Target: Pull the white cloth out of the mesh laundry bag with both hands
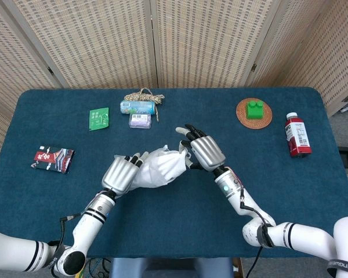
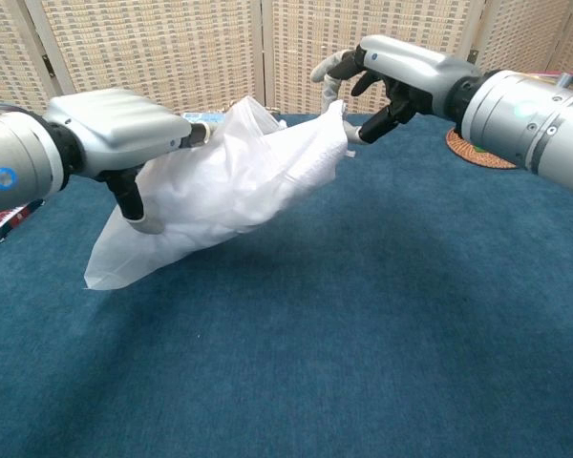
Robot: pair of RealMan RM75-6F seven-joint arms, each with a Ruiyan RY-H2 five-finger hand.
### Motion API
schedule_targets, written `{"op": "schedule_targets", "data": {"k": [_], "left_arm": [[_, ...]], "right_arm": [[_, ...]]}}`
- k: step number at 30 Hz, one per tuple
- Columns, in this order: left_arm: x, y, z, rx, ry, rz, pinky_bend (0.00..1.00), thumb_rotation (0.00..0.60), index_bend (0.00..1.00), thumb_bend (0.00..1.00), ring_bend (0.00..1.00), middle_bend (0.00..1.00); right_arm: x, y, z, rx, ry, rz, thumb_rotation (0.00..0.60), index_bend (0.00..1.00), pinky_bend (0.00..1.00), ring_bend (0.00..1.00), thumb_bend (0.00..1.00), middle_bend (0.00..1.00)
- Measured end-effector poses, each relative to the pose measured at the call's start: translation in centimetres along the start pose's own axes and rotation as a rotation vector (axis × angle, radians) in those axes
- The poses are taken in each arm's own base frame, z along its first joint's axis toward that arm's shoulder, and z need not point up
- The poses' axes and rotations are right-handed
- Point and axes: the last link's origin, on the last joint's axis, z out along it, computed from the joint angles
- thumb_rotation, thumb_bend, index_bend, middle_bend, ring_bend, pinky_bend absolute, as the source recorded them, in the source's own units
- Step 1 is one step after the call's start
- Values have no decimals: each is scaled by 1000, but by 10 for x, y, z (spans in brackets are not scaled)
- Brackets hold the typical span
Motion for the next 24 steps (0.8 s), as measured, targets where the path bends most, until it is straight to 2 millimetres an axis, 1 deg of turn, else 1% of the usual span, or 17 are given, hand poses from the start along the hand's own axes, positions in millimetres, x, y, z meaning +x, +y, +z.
{"op": "schedule_targets", "data": {"k": [1, 3, 10, 13, 16, 19, 22, 24], "left_arm": [[-1, 0, 0, 0, -2, -4, 670, 600, 0, 24, 326, 21], [-2, 0, -2, -2, -2, -13, 670, 600, 0, 23, 314, 0], [-7, 1, -8, -20, 6, -22, 669, 600, 0, 4, 301, 0], [-10, 0, -10, -23, 9, -36, 656, 600, 0, 0, 238, 0], [-12, -1, -12, -25, 2, -47, 581, 600, 0, 0, 138, 0], [-14, -1, -12, -28, -8, -52, 466, 600, 0, 0, 31, 0], [-15, -1, -13, -31, -12, -53, 393, 600, 0, 0, 0, 0], [-17, -1, -14, -31, -9, -47, 377, 600, 0, 0, 0, 0]], "right_arm": [[0, 1, 0, -5, -1, 0, 600, 709, 196, 20, 532, 151], [0, 4, 1, -11, -2, -1, 600, 709, 195, 20, 532, 151], [-1, 11, 3, -36, -6, -1, 600, 709, 195, 20, 532, 151], [-1, 12, 3, -42, -7, 0, 600, 709, 196, 20, 532, 151], [0, 14, 3, -47, -3, -2, 600, 709, 196, 20, 532, 151], [1, 16, 3, -54, 3, -1, 600, 709, 195, 20, 532, 151], [4, 19, 3, -62, 8, -2, 600, 709, 195, 20, 532, 151], [5, 21, 2, -68, 11, -4, 600, 709, 195, 20, 531, 151]]}}
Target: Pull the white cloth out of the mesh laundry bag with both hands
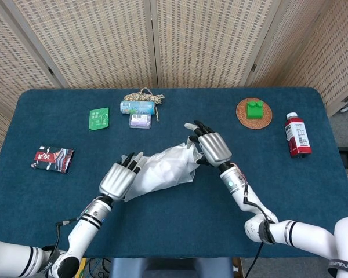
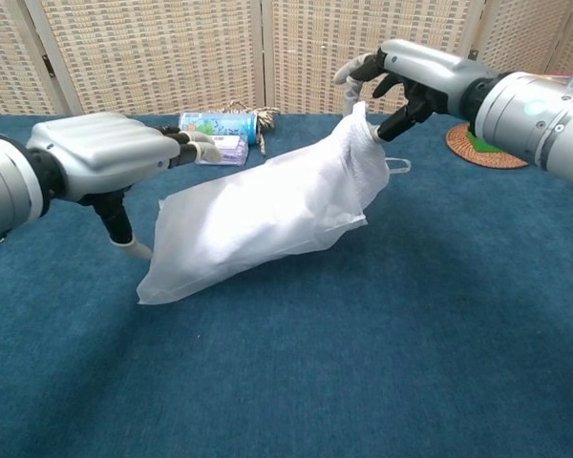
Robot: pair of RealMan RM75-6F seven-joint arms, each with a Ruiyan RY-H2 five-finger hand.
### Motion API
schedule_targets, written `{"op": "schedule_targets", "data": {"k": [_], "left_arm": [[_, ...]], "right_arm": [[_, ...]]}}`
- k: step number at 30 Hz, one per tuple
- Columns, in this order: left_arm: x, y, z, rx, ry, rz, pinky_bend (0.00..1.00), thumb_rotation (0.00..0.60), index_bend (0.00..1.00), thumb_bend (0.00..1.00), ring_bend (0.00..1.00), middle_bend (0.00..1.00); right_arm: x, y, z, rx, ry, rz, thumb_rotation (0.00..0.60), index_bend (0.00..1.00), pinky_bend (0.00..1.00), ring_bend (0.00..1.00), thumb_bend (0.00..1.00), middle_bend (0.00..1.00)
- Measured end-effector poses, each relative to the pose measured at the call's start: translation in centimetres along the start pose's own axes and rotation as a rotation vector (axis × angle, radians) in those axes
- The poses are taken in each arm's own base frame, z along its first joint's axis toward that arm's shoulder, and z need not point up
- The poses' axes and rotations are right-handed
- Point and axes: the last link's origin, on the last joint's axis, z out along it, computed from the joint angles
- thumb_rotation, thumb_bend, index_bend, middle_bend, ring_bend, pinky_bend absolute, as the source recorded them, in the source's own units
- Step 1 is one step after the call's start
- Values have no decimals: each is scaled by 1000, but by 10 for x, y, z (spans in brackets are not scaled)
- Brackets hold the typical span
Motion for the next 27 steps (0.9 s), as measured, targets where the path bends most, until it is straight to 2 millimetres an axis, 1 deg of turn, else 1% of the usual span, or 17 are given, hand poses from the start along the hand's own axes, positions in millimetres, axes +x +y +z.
{"op": "schedule_targets", "data": {"k": [2, 3, 8, 9, 10, 11, 13, 14, 15, 16, 18, 21, 22, 27], "left_arm": [[-1, 1, -1, -2, 7, 6, 389, 600, 0, 0, 6, 0], [-1, 1, -1, -5, 12, 7, 410, 600, 0, 0, 28, 0], [-3, 3, -4, -33, 78, 21, 543, 600, 0, 0, 216, 2], [-3, 3, -5, -41, 93, 24, 570, 600, 0, 0, 259, 16], [-4, 4, -6, -49, 109, 27, 607, 600, 10, 0, 310, 58], [-5, 4, -8, -60, 130, 30, 631, 600, 21, 0, 339, 98], [-7, 3, -10, -80, 162, 28, 738, 600, 97, 0, 452, 263], [-9, 3, -12, -95, 182, 24, 773, 600, 125, 0, 490, 320], [-10, 3, -13, -108, 197, 20, 825, 600, 173, 0, 557, 424], [-12, 3, -14, -122, 209, 16, 858, 600, 209, 0, 607, 508], [-16, 2, -16, -156, 231, 10, 903, 600, 259, 0, 679, 634], [-26, 1, -16, -196, 232, 9, 954, 600, 301, 0, 761, 773], [-29, 2, -16, -204, 226, 10, 966, 600, 305, 0, 782, 806], [-36, 9, -10, -222, 195, 14, 998, 600, 294, 0, 853, 907]], "right_arm": [[1, 3, 0, -9, 2, -2, 600, 709, 196, 20, 531, 151], [2, 5, -1, -13, 3, -3, 600, 709, 195, 20, 531, 151], [5, 14, -1, -42, 6, -11, 600, 709, 196, 20, 532, 151], [6, 16, -1, -48, 6, -13, 600, 709, 195, 20, 531, 151], [7, 18, -1, -54, 6, -15, 600, 709, 195, 20, 531, 151], [7, 21, -1, -62, 6, -17, 600, 709, 195, 20, 531, 151], [9, 25, -1, -77, 6, -21, 600, 709, 195, 20, 531, 151], [9, 27, 0, -84, 5, -22, 600, 709, 195, 20, 531, 151], [9, 30, 0, -92, 4, -25, 600, 709, 195, 20, 531, 151], [9, 32, 0, -98, 2, -27, 600, 709, 195, 20, 531, 151], [9, 36, 0, -111, -2, -30, 600, 709, 196, 20, 531, 151], [8, 43, 0, -131, -8, -33, 600, 709, 195, 20, 531, 151], [8, 45, 0, -138, -11, -33, 600, 709, 195, 20, 531, 151], [6, 51, -1, -155, -17, -30, 600, 709, 195, 20, 531, 151]]}}
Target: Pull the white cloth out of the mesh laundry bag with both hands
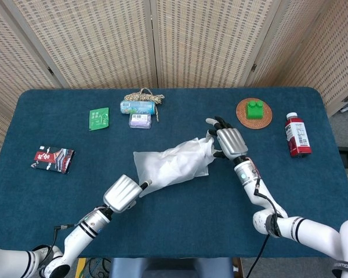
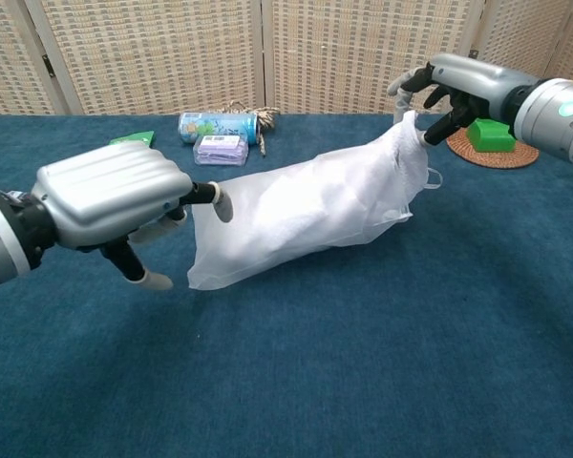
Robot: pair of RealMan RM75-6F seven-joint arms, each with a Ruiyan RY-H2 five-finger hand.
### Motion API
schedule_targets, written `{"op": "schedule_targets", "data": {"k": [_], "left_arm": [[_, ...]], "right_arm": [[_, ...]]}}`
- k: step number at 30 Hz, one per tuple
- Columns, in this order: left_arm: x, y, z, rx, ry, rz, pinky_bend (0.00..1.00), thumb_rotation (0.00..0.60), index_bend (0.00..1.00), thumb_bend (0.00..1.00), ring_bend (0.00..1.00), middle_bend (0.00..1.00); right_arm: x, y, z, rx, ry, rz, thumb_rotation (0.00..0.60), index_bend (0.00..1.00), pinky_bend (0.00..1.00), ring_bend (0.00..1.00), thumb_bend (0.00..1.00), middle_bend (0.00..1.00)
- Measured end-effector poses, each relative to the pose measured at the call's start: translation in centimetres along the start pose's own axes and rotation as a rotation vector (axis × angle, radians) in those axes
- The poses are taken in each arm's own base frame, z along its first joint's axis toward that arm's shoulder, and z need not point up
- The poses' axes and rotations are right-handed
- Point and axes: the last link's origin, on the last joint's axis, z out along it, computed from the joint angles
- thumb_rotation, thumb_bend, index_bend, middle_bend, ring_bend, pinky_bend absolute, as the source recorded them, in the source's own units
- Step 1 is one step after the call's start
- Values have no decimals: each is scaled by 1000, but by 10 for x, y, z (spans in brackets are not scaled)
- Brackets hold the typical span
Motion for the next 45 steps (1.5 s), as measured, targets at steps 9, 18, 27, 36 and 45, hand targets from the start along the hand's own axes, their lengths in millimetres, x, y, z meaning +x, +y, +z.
{"op": "schedule_targets", "data": {"k": [9, 18, 27, 36, 45], "left_arm": [[-6, 2, 14, 18, -41, 14, 1000, 600, 229, 0, 919, 996], [-15, 3, 19, 31, -62, 25, 1000, 600, 196, 0, 921, 1000], [-22, 6, 27, 47, -67, 18, 1000, 600, 322, 0, 925, 1000], [-22, 9, 29, 43, -47, 10, 1000, 600, 438, 0, 931, 1000], [-23, 12, 35, 42, -48, 21, 1000, 600, 429, 0, 930, 1000]], "right_arm": [[1, 3, -1, -6, 2, 2, 600, 709, 195, 20, 531, 152], [1, 4, -1, -7, 0, 9, 600, 709, 196, 20, 531, 153], [-1, 3, -1, -6, -3, 12, 600, 709, 195, 20, 531, 154], [-2, 5, -2, -10, -5, 18, 600, 709, 195, 20, 531, 155], [-5, 5, -2, -11, -11, 19, 600, 709, 195, 20, 531, 155]]}}
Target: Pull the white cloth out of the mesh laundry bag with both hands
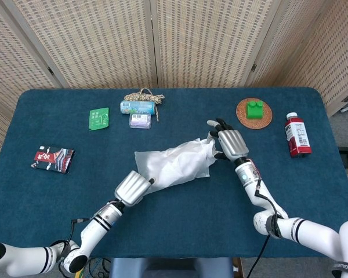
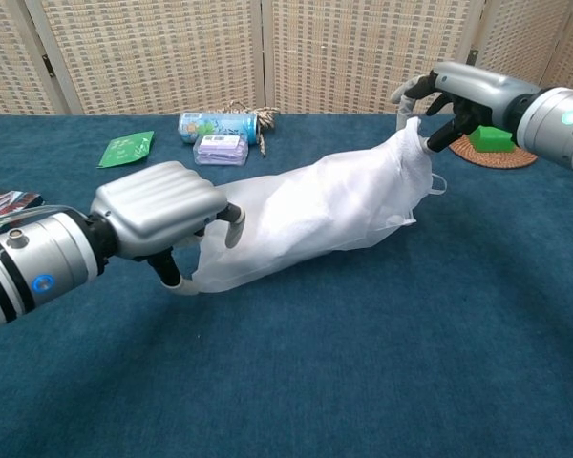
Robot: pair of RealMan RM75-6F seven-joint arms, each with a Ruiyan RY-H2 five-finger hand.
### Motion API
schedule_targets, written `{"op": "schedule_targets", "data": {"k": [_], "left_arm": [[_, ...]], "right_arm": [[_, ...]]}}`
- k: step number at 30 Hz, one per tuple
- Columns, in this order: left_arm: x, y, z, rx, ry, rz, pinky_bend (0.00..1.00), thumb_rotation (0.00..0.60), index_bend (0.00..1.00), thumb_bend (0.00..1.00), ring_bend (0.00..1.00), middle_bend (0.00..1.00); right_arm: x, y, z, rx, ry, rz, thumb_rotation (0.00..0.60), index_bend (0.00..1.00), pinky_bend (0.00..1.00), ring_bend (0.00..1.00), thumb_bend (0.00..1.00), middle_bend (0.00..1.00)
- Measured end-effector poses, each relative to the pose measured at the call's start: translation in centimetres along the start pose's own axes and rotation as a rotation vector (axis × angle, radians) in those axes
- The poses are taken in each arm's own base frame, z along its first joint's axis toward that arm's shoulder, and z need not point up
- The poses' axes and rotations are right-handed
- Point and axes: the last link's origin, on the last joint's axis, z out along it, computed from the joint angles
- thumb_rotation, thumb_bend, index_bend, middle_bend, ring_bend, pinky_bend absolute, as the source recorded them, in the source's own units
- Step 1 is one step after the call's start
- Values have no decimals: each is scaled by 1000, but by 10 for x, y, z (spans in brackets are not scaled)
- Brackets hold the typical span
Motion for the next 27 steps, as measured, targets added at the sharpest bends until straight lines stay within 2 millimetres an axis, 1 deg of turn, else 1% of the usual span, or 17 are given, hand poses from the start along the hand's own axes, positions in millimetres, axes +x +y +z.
{"op": "schedule_targets", "data": {"k": [5, 13, 20, 23, 27], "left_arm": [[-1, 1, 4, 9, 2, 13, 1000, 600, 453, 0, 934, 1000], [-2, 3, 10, 19, 20, 24, 1000, 600, 554, 0, 950, 1000], [-3, 5, 14, 23, 39, 19, 1000, 600, 602, 0, 957, 1000], [-4, 6, 15, 23, 43, 13, 1000, 600, 605, 0, 959, 1000], [-4, 6, 16, 25, 49, 6, 1000, 600, 572, 0, 962, 1000]], "right_arm": [[-1, 0, 0, 0, 0, 3, 600, 709, 195, 20, 531, 155], [-1, 0, -1, 2, 1, 7, 600, 709, 196, 20, 531, 158], [-2, 1, -1, 2, -1, 7, 600, 709, 195, 20, 532, 158], [-3, 1, -2, 2, -3, 9, 600, 709, 195, 20, 531, 158], [-5, 1, -1, 3, -6, 10, 600, 709, 195, 20, 532, 158]]}}
